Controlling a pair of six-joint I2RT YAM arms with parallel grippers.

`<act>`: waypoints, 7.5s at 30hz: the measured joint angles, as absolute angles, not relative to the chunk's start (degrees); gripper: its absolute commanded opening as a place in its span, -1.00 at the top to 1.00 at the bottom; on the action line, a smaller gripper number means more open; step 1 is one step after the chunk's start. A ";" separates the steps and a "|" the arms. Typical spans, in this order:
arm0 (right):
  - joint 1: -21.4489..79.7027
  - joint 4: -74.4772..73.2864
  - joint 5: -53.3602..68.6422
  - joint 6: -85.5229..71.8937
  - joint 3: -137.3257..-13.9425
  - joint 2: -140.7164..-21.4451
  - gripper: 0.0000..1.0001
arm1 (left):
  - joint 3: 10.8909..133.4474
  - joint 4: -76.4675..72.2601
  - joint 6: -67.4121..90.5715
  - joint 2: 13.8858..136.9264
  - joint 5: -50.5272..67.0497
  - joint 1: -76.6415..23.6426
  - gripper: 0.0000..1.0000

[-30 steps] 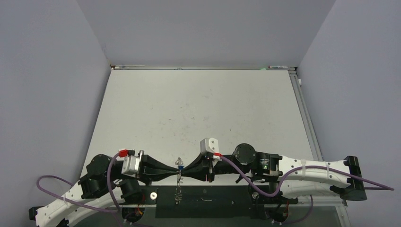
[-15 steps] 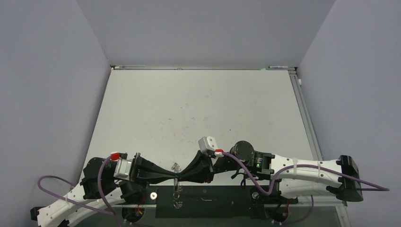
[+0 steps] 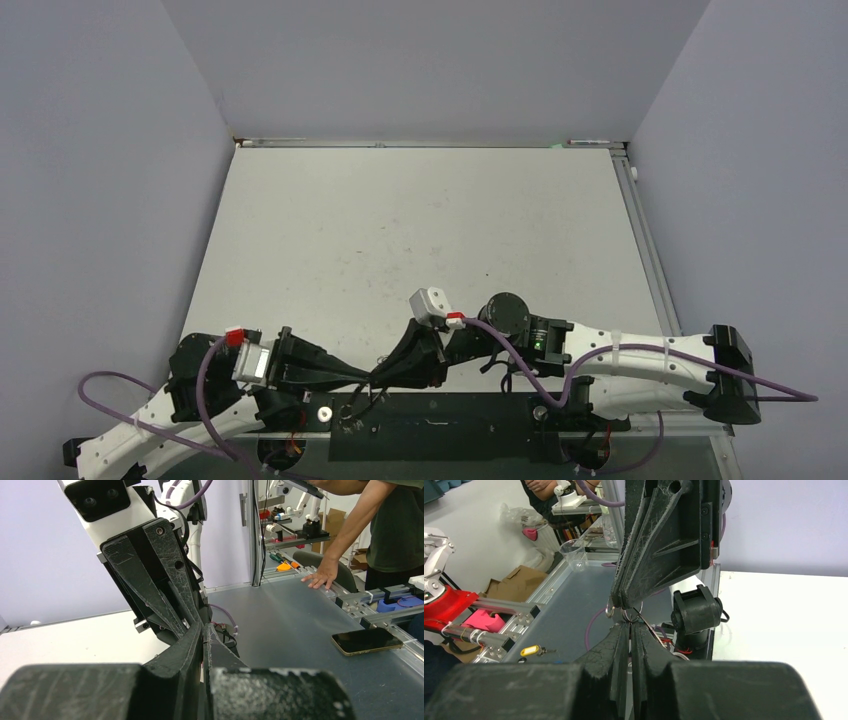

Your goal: Put the keys on the keyring

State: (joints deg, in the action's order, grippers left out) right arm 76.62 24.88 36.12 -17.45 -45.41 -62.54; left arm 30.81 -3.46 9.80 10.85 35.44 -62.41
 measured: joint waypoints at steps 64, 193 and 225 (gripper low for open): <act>75.31 -10.68 -7.49 -30.96 -51.81 -53.65 0.89 | 27.97 10.44 8.23 10.72 12.62 -62.41 -0.68; 75.31 -2.13 0.08 -15.00 -45.39 -49.71 0.04 | 20.91 -20.99 20.99 26.44 -1.63 -64.95 1.00; 75.31 12.32 1.19 0.91 -37.63 -48.51 0.62 | 21.69 -20.91 22.52 26.52 1.80 -64.93 1.00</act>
State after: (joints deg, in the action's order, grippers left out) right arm 75.31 12.32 1.19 0.91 -37.63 -48.51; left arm 21.69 -20.91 22.52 26.52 1.80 -64.93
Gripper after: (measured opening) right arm 0.246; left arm 0.064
